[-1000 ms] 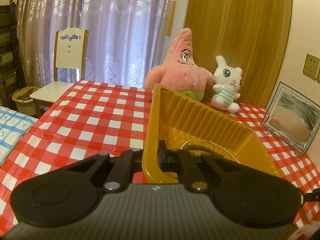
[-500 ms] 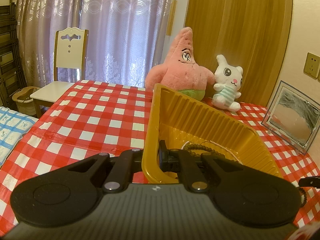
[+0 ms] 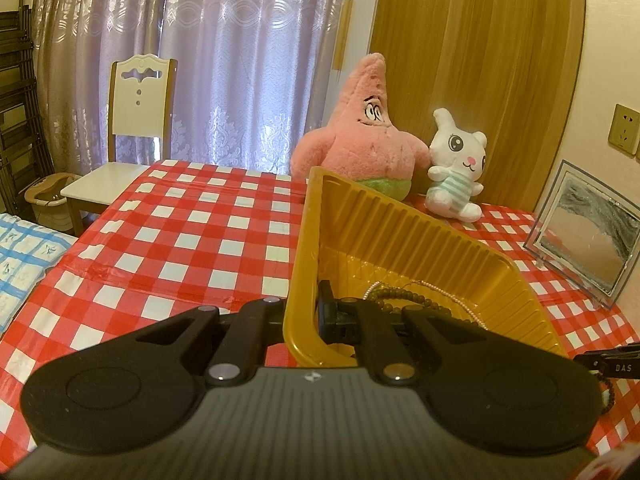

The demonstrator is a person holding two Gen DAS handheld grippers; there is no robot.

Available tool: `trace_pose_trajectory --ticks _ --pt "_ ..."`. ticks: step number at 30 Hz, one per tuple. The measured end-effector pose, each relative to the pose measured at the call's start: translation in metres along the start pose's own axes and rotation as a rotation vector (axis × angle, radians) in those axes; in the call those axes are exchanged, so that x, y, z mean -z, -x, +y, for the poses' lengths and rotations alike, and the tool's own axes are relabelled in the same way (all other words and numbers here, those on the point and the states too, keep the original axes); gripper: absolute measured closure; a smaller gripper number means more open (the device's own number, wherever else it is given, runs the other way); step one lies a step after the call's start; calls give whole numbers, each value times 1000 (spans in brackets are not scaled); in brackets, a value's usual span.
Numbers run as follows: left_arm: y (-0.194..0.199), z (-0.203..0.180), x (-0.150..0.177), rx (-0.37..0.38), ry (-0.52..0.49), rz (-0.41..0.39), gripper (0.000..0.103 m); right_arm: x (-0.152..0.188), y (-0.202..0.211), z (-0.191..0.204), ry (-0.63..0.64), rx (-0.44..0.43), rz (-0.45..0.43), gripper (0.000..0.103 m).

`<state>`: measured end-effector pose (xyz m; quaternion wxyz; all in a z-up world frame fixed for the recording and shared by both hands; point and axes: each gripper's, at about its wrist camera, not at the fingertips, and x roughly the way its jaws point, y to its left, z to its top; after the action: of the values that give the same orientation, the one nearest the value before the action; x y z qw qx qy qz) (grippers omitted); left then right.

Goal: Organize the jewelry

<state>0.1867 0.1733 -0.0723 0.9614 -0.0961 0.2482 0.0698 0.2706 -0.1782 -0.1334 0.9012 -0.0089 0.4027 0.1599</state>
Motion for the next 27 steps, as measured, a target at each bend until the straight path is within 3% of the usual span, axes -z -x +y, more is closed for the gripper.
trace_pose_trajectory --ticks 12,15,20,27 --pt "-2 2 0 -3 -1 1 97 5 -9 6 76 27 -1 86" --pt "-2 2 0 -3 -2 1 97 6 -10 8 105 34 -6 93" --pt "-2 2 0 -3 -1 2 97 6 -9 11 123 43 -10 93" --pt "-3 3 1 -4 0 1 97 -2 19 19 137 10 -102 93"
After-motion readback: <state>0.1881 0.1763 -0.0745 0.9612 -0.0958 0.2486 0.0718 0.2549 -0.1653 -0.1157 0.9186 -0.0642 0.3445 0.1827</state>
